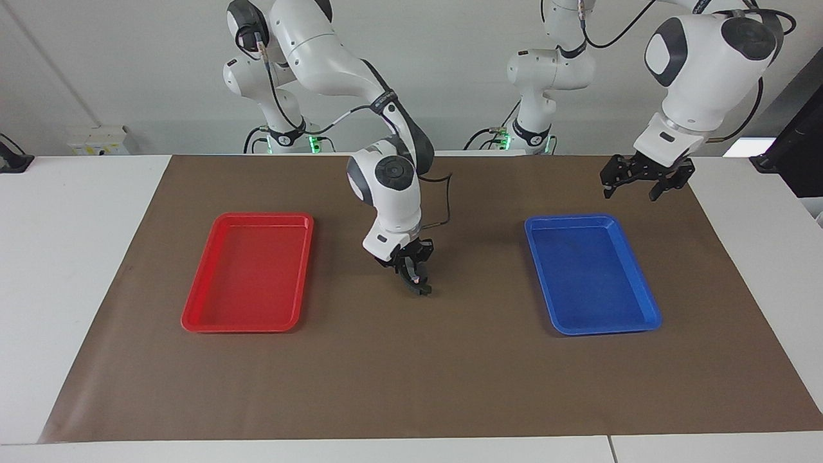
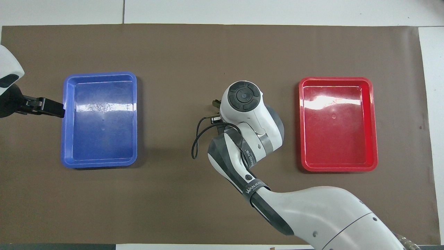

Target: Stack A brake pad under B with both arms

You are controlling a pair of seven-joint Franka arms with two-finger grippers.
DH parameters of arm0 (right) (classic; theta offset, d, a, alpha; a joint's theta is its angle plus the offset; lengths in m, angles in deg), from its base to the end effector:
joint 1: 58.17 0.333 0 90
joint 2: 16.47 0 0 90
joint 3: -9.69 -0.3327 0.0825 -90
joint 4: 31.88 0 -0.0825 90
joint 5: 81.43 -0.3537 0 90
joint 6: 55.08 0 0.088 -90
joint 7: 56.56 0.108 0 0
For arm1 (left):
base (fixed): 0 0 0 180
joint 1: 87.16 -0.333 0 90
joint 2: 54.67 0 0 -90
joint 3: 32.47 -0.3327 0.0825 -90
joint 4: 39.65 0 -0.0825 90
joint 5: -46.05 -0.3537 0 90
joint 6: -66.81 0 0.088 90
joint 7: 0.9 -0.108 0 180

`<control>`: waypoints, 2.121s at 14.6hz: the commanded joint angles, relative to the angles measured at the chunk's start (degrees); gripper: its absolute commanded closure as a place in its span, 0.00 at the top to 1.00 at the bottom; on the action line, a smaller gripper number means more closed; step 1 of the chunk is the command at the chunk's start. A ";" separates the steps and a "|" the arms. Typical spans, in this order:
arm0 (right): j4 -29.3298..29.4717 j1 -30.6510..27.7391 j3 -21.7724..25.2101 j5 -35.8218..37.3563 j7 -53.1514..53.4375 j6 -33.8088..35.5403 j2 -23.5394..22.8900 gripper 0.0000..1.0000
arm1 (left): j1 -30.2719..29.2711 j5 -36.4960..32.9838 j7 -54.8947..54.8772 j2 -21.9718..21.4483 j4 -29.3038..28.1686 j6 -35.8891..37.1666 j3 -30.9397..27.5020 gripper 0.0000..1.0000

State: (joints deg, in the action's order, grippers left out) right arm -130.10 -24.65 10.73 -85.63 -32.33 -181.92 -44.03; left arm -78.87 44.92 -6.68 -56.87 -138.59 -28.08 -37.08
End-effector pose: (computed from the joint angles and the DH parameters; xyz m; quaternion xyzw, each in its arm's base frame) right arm 0.5482 0.3536 0.3436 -0.9983 -0.0513 0.0038 0.0267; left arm 0.5142 -0.0303 0.5982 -0.9963 0.0835 0.0164 0.0080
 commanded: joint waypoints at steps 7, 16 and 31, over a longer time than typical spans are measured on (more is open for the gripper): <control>-4.70 1.28 -0.07 0.16 0.55 -4.03 1.99 0.00 | -3.54 -0.36 -3.63 1.24 2.96 4.89 0.39 0.98; -4.35 0.85 -0.07 2.36 0.29 -1.74 2.25 0.01 | -5.83 -0.36 -5.47 0.71 1.64 4.36 0.48 0.98; -6.02 -1.42 0.55 2.54 2.05 -1.93 7.33 0.99 | -5.30 -0.53 -4.86 0.71 1.64 4.09 0.66 0.99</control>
State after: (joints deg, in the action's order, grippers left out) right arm -134.28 -23.39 11.38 -84.41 -31.81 -185.45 -41.52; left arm -83.97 44.92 -11.24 -56.42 -137.48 -24.64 -36.77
